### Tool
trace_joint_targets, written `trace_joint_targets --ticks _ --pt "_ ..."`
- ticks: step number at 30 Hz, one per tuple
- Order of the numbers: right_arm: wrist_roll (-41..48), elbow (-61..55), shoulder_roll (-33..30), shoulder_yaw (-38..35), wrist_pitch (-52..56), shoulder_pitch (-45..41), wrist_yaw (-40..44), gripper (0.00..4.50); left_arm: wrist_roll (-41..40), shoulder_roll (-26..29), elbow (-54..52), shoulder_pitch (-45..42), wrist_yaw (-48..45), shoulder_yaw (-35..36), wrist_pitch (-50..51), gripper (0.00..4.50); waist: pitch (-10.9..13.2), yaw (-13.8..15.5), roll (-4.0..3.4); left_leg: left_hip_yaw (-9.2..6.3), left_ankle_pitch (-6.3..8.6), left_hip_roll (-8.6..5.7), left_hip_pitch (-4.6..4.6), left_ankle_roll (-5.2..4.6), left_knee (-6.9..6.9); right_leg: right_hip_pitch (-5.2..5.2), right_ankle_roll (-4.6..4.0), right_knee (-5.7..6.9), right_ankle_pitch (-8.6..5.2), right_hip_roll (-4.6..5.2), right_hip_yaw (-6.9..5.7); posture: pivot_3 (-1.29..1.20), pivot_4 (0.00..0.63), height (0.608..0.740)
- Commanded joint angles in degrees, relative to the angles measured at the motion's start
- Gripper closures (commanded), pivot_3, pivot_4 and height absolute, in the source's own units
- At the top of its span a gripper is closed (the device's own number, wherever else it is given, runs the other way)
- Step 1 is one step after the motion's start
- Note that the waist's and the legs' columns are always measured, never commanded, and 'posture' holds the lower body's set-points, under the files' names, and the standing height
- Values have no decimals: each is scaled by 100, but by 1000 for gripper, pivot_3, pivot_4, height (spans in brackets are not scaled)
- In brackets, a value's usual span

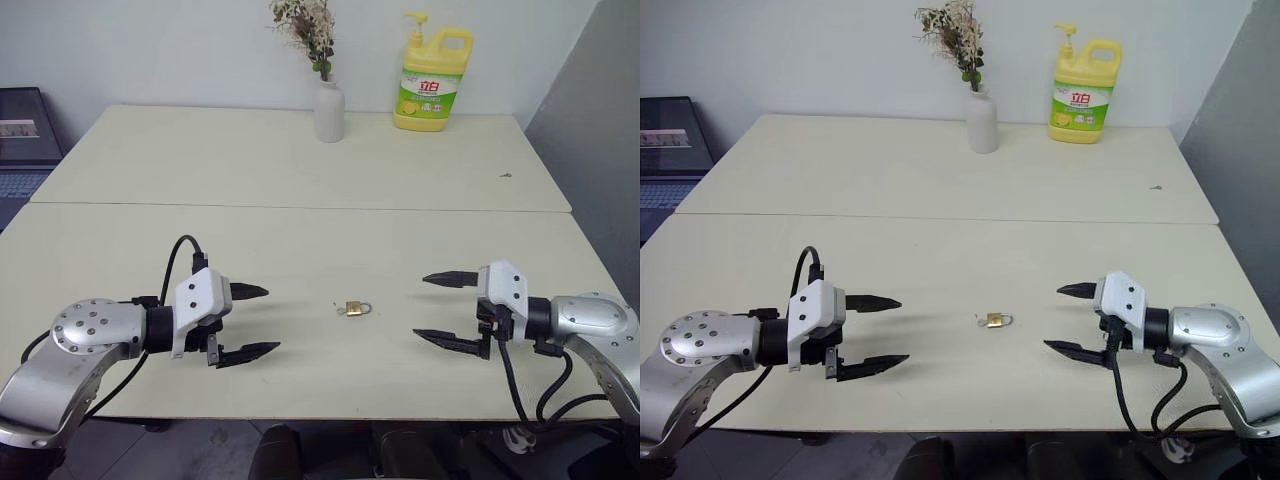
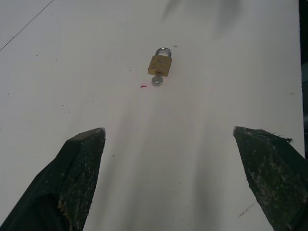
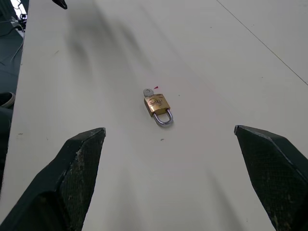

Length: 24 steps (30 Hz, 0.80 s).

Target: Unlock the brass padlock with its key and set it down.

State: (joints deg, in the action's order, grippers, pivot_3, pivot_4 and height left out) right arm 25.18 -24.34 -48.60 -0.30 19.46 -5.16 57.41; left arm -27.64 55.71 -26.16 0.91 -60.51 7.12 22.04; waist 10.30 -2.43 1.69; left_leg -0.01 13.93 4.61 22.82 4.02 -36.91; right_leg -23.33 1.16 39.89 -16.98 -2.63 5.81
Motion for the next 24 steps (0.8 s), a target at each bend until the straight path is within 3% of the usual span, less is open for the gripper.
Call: trace_joint_targets --ticks 1,13,24 --pt "-145 56 48 -65 -280 62 42 0 -32 -15 -60 -66 -44 191 -103 27 0 0 0 0 0 0 0 0 0 0 0 0 0 0 0 0 150 740" --pt "-453 156 83 -7 -513 96 -30 0 267 -116 71 -246 39 123 -310 27 0 8 0 0 0 0 0 0 -1 0 -1 1 0 -1 0 0 150 740" --pt "116 -244 80 85 346 -224 151 0 -349 -42 350 -387 -646 393 -250 27 0 7 0 -2 0 1 -1 0 -1 -1 -1 4 0 -3 -1 0 150 740"
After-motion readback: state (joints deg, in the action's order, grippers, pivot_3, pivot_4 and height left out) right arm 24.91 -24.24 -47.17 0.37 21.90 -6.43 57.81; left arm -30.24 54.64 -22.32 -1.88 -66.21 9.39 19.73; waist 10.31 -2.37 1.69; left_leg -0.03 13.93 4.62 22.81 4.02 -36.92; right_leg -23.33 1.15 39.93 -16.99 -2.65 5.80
